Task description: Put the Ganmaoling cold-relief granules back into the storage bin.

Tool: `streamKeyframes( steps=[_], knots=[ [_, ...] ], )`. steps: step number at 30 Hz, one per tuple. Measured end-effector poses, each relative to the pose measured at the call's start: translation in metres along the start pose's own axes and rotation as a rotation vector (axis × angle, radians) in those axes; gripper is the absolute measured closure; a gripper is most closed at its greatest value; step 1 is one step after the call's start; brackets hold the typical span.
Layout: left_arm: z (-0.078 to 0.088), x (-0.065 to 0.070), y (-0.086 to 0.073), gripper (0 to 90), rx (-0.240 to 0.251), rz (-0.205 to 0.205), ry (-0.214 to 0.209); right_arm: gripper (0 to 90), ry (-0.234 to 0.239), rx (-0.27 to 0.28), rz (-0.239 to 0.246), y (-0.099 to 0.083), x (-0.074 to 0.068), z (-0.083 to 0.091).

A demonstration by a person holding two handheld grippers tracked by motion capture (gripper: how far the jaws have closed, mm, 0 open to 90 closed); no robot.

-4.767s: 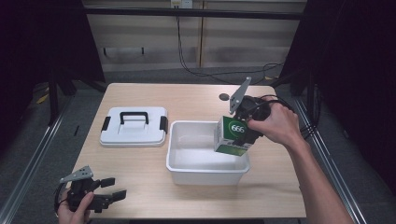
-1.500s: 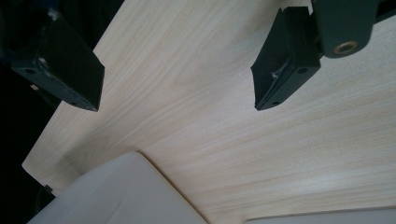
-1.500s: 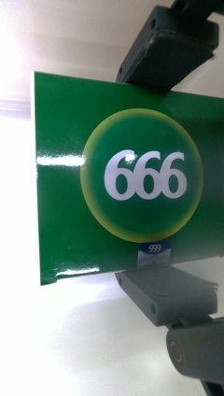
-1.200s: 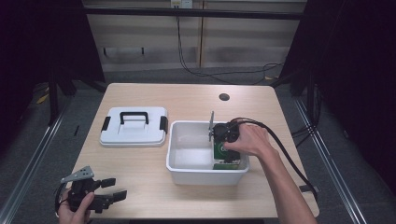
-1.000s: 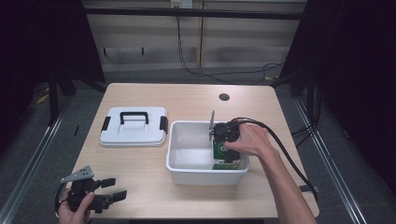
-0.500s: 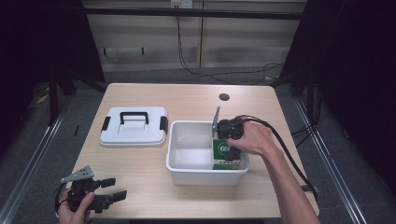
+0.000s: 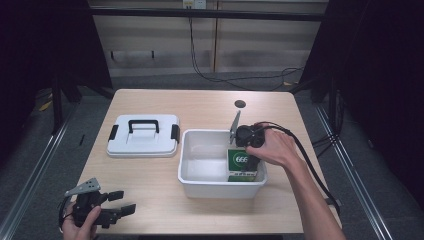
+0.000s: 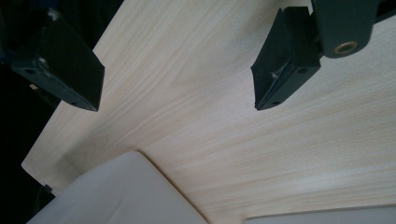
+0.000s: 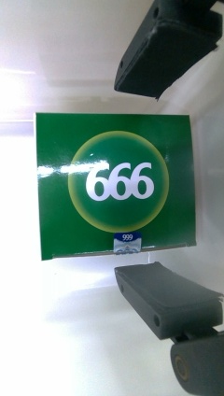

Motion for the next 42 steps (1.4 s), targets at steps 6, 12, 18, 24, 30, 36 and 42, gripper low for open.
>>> streamKeyframes(
  steps=[6, 12, 18, 24, 30, 36, 42],
  knots=[
    [0.000, 0.000, 0.000, 16.8, 0.002, 0.003, -0.001, 12.5, -0.003, 0.082, -0.063, 0.000, 0.005, 0.017],
    [0.000, 0.000, 0.000, 16.8, 0.002, 0.004, -0.001, 12.4, -0.019, 0.126, -0.082, -0.001, 0.005, 0.027],
    [0.000, 0.000, 0.000, 16.8, 0.003, 0.004, -0.001, 12.6, -0.054, 0.188, -0.105, -0.003, 0.007, 0.038],
    [0.000, 0.000, 0.000, 16.8, 0.003, 0.005, 0.000, 13.3, -0.087, 0.258, -0.184, -0.012, 0.009, 0.048],
    [0.000, 0.000, 0.000, 16.8, 0.000, 0.006, -0.002, 13.5, -0.122, 0.365, -0.275, -0.029, 0.011, 0.057],
    [0.000, 0.000, -0.001, 16.8, -0.005, 0.003, -0.001, 13.5, -0.171, 0.469, -0.342, -0.044, 0.009, 0.070],
    [-0.001, 0.000, -0.001, 16.8, -0.005, 0.004, 0.000, 13.4, -0.223, 0.527, -0.425, -0.062, 0.004, 0.071]
  ],
)
Point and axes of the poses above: each handheld gripper's, and its own axes: z roughly backward along the jaws, y roughly out of its top, x roughly to its right, the point moved 8 cm from there along -z, roughly forward along the jaws, and after that the axes turned 11 degrees about -y, right-handed, at the moved point
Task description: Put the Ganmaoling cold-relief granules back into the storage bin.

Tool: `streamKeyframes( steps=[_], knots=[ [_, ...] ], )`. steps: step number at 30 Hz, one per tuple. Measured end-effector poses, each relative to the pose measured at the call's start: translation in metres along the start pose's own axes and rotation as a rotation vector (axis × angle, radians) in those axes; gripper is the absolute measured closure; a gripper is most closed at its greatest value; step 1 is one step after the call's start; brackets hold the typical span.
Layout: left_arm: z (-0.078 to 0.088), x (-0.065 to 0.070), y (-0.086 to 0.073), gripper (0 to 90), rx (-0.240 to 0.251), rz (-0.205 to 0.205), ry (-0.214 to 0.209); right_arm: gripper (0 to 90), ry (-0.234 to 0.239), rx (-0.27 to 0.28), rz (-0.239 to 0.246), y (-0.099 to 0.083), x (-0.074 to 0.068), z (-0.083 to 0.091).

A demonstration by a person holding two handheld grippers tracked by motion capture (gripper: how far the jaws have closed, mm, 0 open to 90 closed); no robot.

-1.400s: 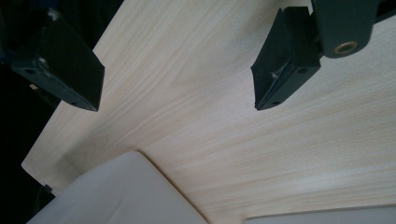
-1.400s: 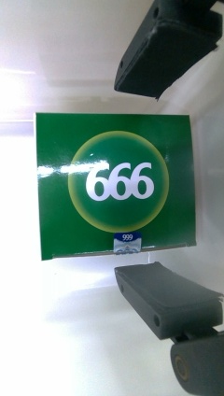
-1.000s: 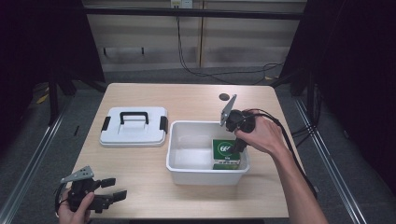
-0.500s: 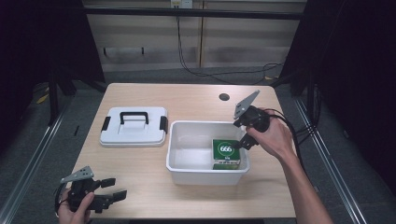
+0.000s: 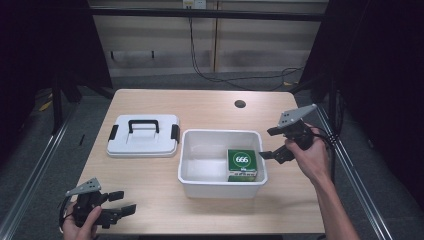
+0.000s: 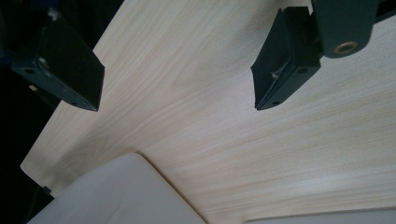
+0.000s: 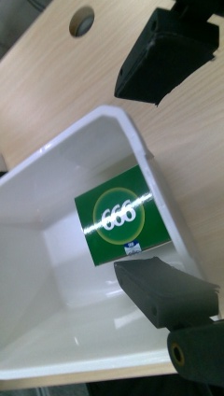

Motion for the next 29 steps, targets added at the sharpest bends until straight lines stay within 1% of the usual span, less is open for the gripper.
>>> streamKeyframes(
  steps=[1, 2, 3, 6, 7, 8, 10, 11, 14, 17, 18, 19, 21, 23, 24, 25, 26, 28, 29],
  knots=[
    [0.000, 0.000, 0.000, 16.8, 0.002, 0.001, 0.002, 13.4, -0.020, 0.013, -0.028, -0.006, 0.003, 0.005],
    [0.000, 0.000, 0.000, 16.8, 0.002, 0.001, 0.002, 13.4, -0.020, 0.013, -0.028, -0.006, 0.003, 0.005],
    [0.000, 0.000, 0.000, 16.8, 0.002, 0.001, 0.002, 13.3, -0.043, 0.037, -0.055, -0.013, 0.005, 0.011],
    [0.000, -0.001, 0.000, 16.8, -0.002, 0.001, 0.008, 13.2, -0.065, 0.070, -0.096, -0.025, 0.007, 0.018],
    [-0.001, -0.001, 0.000, 16.8, -0.001, 0.001, 0.009, 13.2, -0.065, 0.070, -0.096, -0.025, 0.007, 0.018],
    [0.000, -0.001, 0.000, 16.8, 0.000, 0.000, 0.006, 13.4, -0.078, 0.086, -0.111, -0.033, 0.006, 0.023],
    [0.000, -0.001, 0.000, 16.8, 0.002, 0.001, 0.009, 13.2, -0.097, 0.109, -0.133, -0.041, 0.007, 0.027],
    [0.000, -0.001, 0.000, 16.8, 0.000, 0.002, 0.007, 13.2, -0.097, 0.109, -0.133, -0.041, 0.007, 0.027],
    [-0.001, -0.001, 0.001, 16.8, 0.000, 0.003, 0.005, 13.1, -0.127, 0.129, -0.167, -0.056, 0.006, 0.033],
    [-0.002, -0.001, 0.001, 16.8, -0.003, 0.002, 0.006, 13.1, -0.135, 0.131, -0.197, -0.072, 0.002, 0.036],
    [-0.002, -0.001, 0.001, 16.8, -0.004, 0.002, 0.005, 13.1, -0.144, 0.133, -0.218, -0.084, 0.001, 0.037],
    [-0.002, -0.001, 0.001, 16.8, -0.004, 0.002, 0.005, 13.1, -0.144, 0.133, -0.218, -0.084, 0.001, 0.037],
    [-0.002, -0.001, 0.001, 16.8, -0.008, -0.003, 0.004, 13.1, -0.143, 0.135, -0.261, -0.096, 0.000, 0.037],
    [-0.002, -0.001, 0.002, 16.8, -0.001, -0.002, 0.004, 12.9, -0.164, 0.123, -0.281, -0.108, 0.001, 0.036],
    [-0.001, -0.001, 0.002, 16.8, 0.001, -0.003, 0.004, 12.8, -0.165, 0.121, -0.301, -0.118, -0.001, 0.035],
    [-0.001, -0.001, 0.002, 16.8, 0.003, -0.002, 0.001, 12.8, -0.165, 0.121, -0.301, -0.118, -0.001, 0.035],
    [-0.001, -0.001, 0.002, 16.8, 0.002, -0.003, 0.001, 12.8, -0.159, 0.122, -0.316, -0.122, -0.001, 0.036],
    [-0.001, 0.000, 0.003, 16.8, 0.006, -0.004, -0.002, 12.7, -0.170, 0.123, -0.339, -0.131, 0.002, 0.035],
    [0.000, 0.000, 0.003, 16.8, 0.007, -0.005, -0.005, 12.6, -0.183, 0.124, -0.363, -0.136, 0.003, 0.035]
  ],
)
Point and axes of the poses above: each handheld gripper's, and its own axes: z roughly backward along the jaws, y roughly out of its top, x roughly to its right, the point moved 8 cm from there along -z, roughly forward along the jaws, and after that the axes turned 11 degrees about -y, right-handed, at the moved point
